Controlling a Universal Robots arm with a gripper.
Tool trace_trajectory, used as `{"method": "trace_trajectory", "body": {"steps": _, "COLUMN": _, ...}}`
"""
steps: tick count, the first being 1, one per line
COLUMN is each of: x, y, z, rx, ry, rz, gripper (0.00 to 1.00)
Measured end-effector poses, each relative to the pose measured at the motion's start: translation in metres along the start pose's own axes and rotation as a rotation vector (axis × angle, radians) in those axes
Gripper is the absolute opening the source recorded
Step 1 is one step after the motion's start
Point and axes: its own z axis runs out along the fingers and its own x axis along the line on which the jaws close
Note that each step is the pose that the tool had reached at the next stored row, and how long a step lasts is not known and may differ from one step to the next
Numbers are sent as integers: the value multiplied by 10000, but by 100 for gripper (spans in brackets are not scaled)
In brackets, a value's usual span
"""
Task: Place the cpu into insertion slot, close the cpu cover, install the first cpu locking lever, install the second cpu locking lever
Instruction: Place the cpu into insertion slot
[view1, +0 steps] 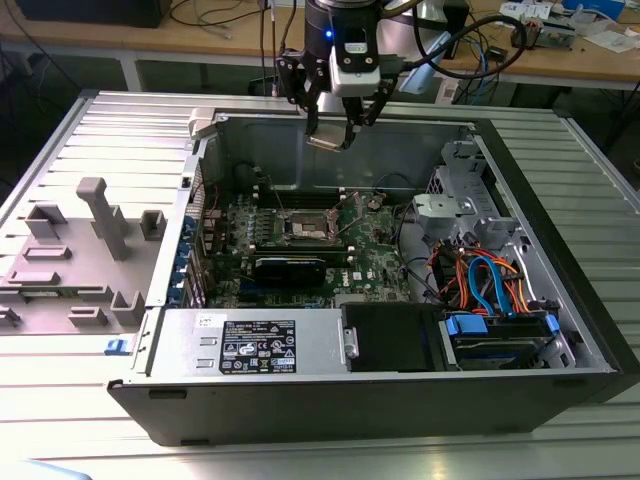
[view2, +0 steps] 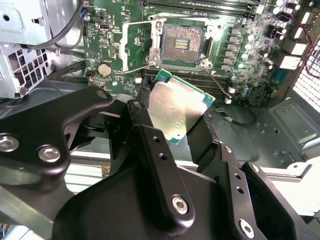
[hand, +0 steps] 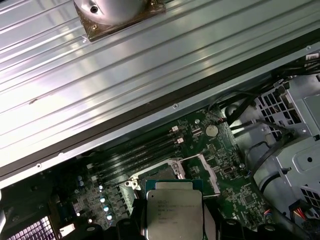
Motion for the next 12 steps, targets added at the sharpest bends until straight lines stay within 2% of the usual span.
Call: {"method": "trace_trajectory", "body": {"steps": 12, "x": 0, "y": 0, "z": 0, "rx": -10, "ry": -49, "rz": 544, "gripper": 55}}
